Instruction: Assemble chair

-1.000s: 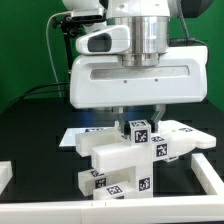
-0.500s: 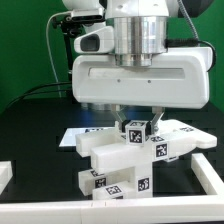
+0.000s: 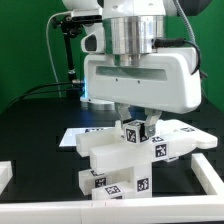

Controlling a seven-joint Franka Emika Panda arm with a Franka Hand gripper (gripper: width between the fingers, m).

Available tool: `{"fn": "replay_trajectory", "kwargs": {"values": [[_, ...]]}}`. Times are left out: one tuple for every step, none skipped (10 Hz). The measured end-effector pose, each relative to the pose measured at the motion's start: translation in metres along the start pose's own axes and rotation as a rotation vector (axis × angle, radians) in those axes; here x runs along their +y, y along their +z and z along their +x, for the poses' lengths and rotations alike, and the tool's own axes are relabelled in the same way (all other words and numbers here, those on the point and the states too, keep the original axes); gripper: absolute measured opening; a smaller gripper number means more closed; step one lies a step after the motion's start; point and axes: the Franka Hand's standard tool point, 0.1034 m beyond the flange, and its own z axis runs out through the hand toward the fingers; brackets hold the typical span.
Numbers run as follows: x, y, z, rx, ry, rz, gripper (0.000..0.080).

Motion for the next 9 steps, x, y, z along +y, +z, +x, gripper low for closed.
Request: {"fn": "replay_trajectory", "kwargs": {"values": [[-0.0004, 0.0000, 0.0006, 0.005, -0.012, 0.004, 0.0284], [-0.0004, 0.0001, 0.0006, 0.005, -0.033, 0.004, 0.0292], [-0.0007, -0.0002, 0.0006, 0.005, -0.058, 0.003, 0.0292], [-0.0026, -0.0027, 0.0018, 0.000, -0.197, 0.001, 0.0494], [-0.0046, -0.0045, 0.0038, 0.003, -0.407, 0.005, 0.0494], [-0.0054, -0.0040, 0.0015, 0.008, -0.509, 0.009, 0.0615], [-0.0014, -0.0004, -0.0049, 0.014, -0.534, 0.012, 0.0639], [-0.0004, -0.0001, -0.0037, 0.013, -0.598, 0.010, 0.0639], [0.0000, 0.0003, -0.0029, 0.014, -0.682, 0.009, 0.0648]]}}
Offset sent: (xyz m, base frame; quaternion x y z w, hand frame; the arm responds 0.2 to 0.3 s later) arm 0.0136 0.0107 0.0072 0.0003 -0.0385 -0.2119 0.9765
